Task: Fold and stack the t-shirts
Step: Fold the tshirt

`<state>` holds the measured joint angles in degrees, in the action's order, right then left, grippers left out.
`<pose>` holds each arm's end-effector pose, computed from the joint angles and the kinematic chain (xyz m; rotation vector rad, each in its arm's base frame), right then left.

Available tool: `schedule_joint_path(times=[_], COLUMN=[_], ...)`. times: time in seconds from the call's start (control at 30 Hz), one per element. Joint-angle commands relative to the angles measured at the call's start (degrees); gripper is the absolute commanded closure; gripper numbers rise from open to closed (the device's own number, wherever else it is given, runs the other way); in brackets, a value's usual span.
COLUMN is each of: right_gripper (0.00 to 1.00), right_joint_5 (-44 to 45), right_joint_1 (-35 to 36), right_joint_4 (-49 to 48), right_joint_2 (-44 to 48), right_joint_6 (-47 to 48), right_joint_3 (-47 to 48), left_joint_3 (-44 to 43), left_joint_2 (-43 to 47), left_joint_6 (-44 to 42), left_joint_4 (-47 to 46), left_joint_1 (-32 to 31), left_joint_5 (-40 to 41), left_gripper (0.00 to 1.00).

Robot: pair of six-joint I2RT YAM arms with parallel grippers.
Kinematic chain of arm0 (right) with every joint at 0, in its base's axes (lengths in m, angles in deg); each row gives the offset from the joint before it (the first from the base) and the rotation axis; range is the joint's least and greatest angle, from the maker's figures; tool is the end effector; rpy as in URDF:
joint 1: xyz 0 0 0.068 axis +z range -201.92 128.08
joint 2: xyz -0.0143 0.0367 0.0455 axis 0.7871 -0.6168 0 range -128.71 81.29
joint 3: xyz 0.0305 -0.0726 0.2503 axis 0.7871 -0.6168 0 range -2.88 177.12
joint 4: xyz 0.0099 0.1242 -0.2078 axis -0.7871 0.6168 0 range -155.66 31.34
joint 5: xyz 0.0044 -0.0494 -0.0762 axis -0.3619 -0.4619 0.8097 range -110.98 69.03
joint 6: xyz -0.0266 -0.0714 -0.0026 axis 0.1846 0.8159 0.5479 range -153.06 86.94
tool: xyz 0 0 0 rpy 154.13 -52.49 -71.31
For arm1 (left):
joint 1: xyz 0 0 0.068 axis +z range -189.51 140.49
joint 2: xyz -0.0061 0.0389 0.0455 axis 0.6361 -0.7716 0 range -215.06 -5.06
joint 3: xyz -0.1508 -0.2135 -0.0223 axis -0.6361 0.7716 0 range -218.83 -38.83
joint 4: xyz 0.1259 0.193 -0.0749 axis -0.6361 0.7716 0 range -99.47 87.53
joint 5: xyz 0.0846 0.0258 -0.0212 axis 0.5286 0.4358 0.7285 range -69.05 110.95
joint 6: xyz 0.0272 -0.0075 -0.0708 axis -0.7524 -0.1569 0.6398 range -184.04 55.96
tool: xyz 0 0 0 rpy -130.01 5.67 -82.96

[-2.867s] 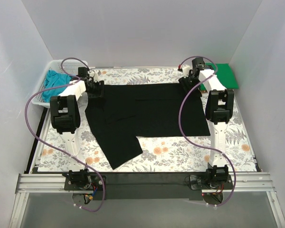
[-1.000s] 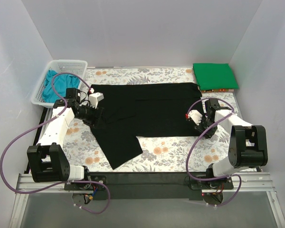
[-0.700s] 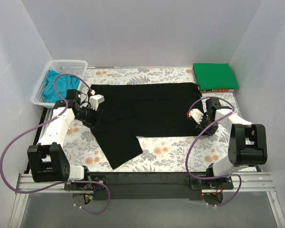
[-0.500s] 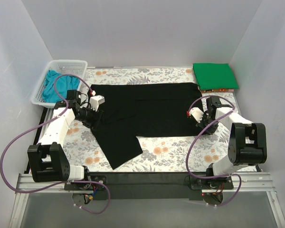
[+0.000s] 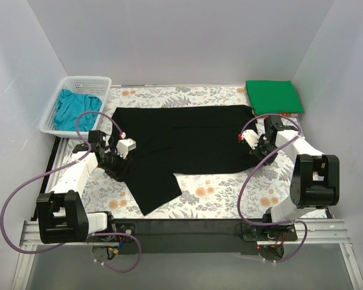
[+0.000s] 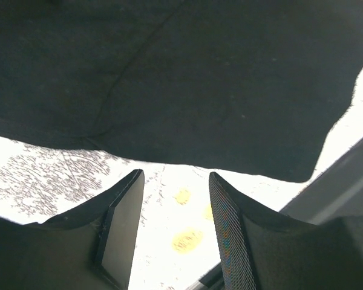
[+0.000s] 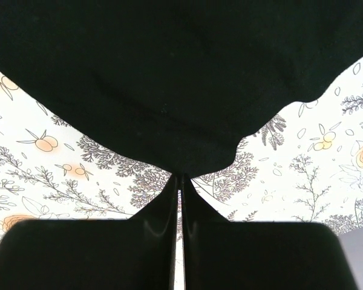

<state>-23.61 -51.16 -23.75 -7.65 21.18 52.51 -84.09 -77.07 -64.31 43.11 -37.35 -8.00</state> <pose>0.2703 0.0065 0.1586 -1.3431 2.5618 -0.1066 0.1946 -0.0240 0.1785 0.0221 2.8584 -0.7319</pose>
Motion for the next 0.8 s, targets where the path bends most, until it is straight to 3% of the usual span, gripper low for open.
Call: schedule_joint_path(times=[0.0,0.6,0.73,0.77], right_gripper=[0.99,0.99,0.99,0.99], right_joint_5=[-1.32,-1.15,-1.23,-1.23], right_joint_1=[-0.23,-0.14,-0.14,-0.14], right_joint_4=[2.39,3.0,3.0,3.0], right_joint_2=[-0.79,-2.64,-2.9,-2.9], right_joint_6=[0.25,-0.01,-0.1,-0.27], right_joint_3=[2.08,2.61,2.26,2.26], left_joint_3=[1.3,10.62,10.63,10.45], left_joint_2=[0.64,-3.75,-5.07,-5.42], left_joint_6=[-1.92,-3.68,-3.86,-3.86], left_joint_4=[-4.32,-17.86,-16.46,-15.93], left_joint_1=[-0.65,-7.43,-7.95,-8.04], left_joint_5=[1.0,13.3,14.53,14.8], left_gripper=[0.54,0.56,0.72,0.83])
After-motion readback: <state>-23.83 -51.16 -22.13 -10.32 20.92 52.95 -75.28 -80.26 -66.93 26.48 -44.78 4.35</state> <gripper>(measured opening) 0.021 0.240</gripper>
